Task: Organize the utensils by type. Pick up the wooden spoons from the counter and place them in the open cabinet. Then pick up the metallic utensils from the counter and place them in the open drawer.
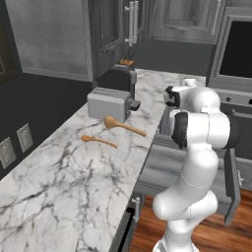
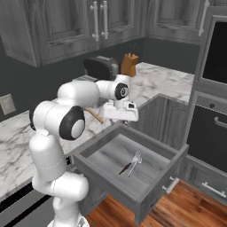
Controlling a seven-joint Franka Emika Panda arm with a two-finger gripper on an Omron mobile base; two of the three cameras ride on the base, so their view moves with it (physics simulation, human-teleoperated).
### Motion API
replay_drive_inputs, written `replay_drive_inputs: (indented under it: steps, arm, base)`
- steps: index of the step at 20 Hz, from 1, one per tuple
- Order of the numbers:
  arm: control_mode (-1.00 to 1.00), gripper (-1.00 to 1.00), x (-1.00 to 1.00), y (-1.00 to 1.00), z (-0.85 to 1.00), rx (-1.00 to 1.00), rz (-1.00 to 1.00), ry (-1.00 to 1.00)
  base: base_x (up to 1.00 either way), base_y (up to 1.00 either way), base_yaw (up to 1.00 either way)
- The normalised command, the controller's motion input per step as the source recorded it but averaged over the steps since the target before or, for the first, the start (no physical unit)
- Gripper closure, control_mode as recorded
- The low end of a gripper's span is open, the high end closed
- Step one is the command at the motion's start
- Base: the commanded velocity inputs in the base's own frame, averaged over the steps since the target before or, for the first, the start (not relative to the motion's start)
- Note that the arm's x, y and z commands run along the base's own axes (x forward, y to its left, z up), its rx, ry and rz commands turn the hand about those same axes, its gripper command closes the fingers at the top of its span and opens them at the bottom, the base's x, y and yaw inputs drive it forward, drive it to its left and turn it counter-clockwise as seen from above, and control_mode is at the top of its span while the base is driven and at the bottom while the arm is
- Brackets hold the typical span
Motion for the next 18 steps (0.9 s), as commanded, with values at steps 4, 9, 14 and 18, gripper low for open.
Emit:
replay_drive_inputs:
  steps: [4,9,14,18]
  arm:
    - [-1.0,-1.0,-0.02,0.11,-0.06,0.0,0.72,-0.03]
    - [-1.0,-1.0,0.0,0.14,0.0,0.15,0.47,-0.19]
    - [-1.0,-1.0,0.0,0.01,0.0,0.31,0.28,-0.22]
    - [-1.0,-1.0,0.04,0.12,0.0,0.22,0.15,-0.07]
  base:
    - [0.0,0.0,0.0]
    - [0.0,0.0,0.0]
    - [0.0,0.0,0.0]
    - [0.0,0.0,0.0]
